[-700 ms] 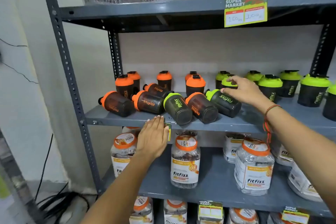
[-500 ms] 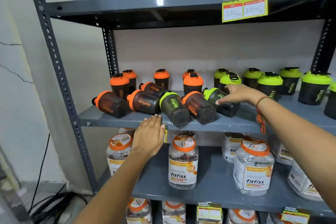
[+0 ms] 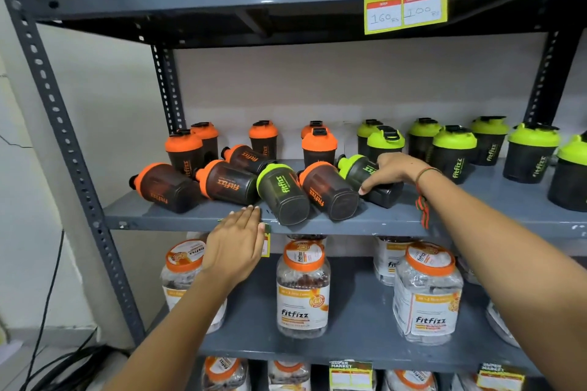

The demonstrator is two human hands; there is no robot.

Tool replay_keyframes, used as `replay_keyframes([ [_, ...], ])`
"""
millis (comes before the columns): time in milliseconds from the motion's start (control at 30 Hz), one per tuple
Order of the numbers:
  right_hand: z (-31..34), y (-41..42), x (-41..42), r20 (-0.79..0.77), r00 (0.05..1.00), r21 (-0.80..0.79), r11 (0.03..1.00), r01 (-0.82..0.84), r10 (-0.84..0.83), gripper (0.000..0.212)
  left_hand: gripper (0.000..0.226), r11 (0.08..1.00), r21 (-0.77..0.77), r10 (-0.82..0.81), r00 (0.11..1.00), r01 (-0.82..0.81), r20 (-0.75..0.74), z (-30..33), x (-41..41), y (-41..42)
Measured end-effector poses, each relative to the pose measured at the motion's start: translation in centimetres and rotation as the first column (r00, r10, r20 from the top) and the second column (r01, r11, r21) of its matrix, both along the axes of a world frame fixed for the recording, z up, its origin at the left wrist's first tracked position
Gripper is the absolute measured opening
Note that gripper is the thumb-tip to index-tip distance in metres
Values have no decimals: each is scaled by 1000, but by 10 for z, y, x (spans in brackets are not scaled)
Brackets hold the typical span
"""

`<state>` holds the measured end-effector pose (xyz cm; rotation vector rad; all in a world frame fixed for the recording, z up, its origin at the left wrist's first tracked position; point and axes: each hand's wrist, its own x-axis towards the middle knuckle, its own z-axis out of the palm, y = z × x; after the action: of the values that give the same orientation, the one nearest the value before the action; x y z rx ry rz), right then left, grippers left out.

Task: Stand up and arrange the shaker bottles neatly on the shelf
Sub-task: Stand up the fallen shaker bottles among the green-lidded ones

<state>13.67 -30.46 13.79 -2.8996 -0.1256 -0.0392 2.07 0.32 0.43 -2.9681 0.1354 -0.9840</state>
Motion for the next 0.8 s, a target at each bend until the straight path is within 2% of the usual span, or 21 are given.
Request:
replay_keyframes([
  [167, -7, -13, -12, 60, 998, 147, 989, 16, -25, 55, 55, 1000, -15, 2, 1000, -2, -5, -1, -2, 0],
  [267, -17, -26, -17, 129, 990, 407, 914, -9, -48, 64, 58, 999, -39, 4, 1000, -4, -7, -2, -2, -1],
  [333, -21, -35, -23, 187, 978, 525, 851, -22, -91, 68, 58, 999, -51, 10, 1000, -10, -3, -3, -2, -3],
  [467, -22, -61, -33, 310, 925, 617, 786, -21, -219, 82, 52, 993, -113, 36, 999, -32, 33, -6, -5, -10],
  [600, -28, -97, -35, 393, 840, 672, 740, 16, -375, 94, 58, 991, -133, 14, 1000, -12, 16, -8, -3, -10],
  [700, -38, -126, -33, 405, 788, 717, 696, 42, -464, 95, 61, 991, -133, -4, 1000, 6, 12, -9, -2, -10],
  [800, -52, -150, -30, 384, 777, 735, 675, 70, -498, 96, 63, 990, -143, -2, 1000, 2, 2, -11, -3, -10],
])
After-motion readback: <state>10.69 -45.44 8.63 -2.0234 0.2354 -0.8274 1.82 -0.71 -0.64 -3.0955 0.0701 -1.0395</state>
